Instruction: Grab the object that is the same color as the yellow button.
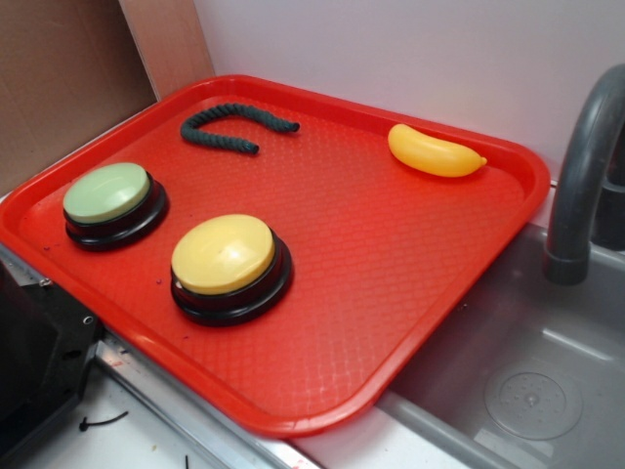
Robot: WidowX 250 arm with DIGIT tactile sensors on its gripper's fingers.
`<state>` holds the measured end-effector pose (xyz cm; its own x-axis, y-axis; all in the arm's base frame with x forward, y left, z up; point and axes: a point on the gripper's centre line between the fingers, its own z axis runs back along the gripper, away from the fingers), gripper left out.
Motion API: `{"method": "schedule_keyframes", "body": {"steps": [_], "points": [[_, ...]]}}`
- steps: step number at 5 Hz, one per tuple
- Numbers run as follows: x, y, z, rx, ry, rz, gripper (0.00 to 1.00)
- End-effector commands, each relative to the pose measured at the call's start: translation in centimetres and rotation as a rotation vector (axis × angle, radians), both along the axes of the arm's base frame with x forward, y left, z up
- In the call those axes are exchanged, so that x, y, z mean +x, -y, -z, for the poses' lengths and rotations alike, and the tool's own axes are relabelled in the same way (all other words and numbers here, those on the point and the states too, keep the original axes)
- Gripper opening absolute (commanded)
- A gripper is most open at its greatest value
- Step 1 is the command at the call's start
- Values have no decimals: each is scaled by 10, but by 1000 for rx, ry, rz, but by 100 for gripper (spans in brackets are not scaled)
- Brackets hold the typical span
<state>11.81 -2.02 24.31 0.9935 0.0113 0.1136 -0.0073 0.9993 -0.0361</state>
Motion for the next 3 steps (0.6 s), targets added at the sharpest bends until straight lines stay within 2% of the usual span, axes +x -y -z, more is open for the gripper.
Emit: {"method": "schedule_keyframes", "body": {"steps": [1,2,3], "points": [[0,0,0,0,0,0,100],[16,-1,4,-34,-1,-165,100],[44,-4,14,-79,-5,-370,100]]}}
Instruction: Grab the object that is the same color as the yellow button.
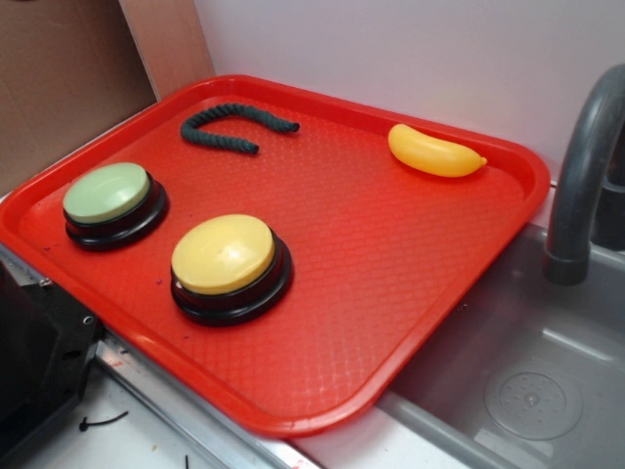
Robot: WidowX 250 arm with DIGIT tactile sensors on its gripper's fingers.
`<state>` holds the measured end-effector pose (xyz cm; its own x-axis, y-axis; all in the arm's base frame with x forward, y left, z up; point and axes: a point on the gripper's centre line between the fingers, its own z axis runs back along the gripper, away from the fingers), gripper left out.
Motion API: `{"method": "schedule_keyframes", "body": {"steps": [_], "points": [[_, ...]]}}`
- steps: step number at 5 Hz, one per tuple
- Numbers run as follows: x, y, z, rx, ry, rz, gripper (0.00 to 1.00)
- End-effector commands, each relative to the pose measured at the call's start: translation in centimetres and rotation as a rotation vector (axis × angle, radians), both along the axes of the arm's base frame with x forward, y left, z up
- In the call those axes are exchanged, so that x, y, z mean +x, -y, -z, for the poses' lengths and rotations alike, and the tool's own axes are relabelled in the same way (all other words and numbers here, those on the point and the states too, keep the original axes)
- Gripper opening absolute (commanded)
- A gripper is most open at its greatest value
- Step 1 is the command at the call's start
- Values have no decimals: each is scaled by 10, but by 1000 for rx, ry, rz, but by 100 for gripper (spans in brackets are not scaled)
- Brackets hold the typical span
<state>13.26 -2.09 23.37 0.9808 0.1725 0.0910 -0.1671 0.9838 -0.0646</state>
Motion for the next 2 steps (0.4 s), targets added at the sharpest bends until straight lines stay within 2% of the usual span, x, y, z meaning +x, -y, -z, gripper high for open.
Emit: {"method": "schedule_keyframes", "body": {"steps": [1,2], "points": [[58,2,19,-54,92,-459,100],[86,13,38,-111,186,-705,100]]}}
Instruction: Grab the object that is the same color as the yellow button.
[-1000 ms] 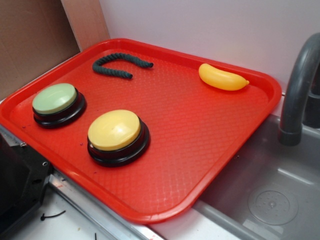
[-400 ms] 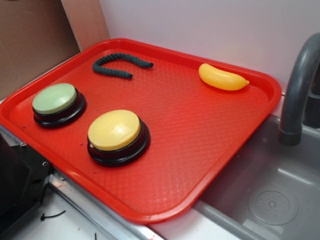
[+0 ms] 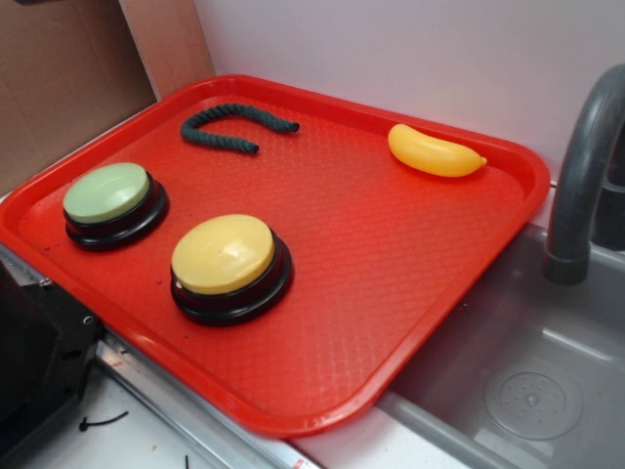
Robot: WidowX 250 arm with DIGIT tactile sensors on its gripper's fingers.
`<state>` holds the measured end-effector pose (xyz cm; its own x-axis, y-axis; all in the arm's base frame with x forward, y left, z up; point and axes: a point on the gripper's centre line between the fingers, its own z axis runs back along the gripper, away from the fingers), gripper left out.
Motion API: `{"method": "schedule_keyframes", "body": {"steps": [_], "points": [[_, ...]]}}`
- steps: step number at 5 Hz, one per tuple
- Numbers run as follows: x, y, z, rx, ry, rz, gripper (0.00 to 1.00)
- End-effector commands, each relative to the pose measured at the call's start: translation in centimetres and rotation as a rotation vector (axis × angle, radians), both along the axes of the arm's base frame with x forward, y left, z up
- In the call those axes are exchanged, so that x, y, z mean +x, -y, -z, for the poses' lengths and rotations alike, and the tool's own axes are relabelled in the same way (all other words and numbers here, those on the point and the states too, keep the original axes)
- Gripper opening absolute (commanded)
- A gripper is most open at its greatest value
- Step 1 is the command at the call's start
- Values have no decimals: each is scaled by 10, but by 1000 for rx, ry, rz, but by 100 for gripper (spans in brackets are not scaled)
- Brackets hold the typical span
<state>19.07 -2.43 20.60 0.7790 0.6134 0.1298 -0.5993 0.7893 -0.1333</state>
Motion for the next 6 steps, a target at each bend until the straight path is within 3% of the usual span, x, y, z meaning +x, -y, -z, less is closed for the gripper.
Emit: {"method": "schedule_keyframes", "body": {"steps": [1,3,6], "points": [[55,22,30,-6,194,-391,100],[121,44,86,30,156,-447,100],[160,50,140,125,78,-449,100]]}}
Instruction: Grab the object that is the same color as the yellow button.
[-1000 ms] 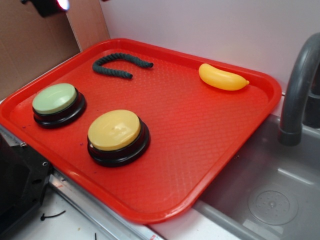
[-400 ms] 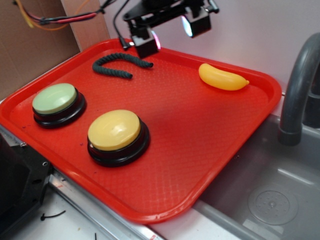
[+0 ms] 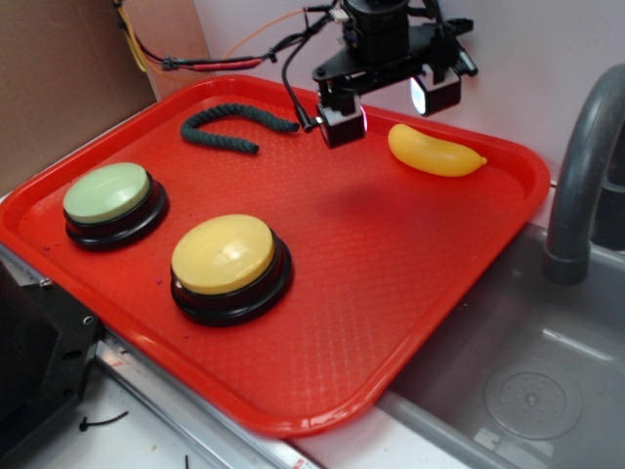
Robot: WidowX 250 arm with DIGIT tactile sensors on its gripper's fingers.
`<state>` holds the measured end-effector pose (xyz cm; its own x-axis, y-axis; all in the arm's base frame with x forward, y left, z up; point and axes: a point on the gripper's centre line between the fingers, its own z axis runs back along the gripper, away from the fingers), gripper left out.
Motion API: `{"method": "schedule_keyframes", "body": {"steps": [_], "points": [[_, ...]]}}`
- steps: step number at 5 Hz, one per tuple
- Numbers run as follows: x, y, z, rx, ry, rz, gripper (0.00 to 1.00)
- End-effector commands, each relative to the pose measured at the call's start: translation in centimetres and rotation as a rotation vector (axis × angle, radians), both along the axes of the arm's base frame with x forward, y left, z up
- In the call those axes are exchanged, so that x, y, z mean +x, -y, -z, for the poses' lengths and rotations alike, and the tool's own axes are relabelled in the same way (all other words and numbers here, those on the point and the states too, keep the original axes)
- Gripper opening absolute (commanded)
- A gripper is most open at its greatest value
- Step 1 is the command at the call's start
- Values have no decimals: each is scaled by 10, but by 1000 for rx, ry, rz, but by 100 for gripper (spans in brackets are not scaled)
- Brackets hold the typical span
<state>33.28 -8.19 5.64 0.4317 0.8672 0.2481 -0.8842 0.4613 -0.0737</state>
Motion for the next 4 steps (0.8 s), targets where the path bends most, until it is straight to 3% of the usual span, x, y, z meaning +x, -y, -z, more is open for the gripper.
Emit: {"method": "schedule_keyframes", "body": {"steps": [1,3,4], "points": [[19,-10,3,17,9,6,100],[16,-13,18,35,-9,1,100],[9,-12,18,-3,-8,28,0]]}}
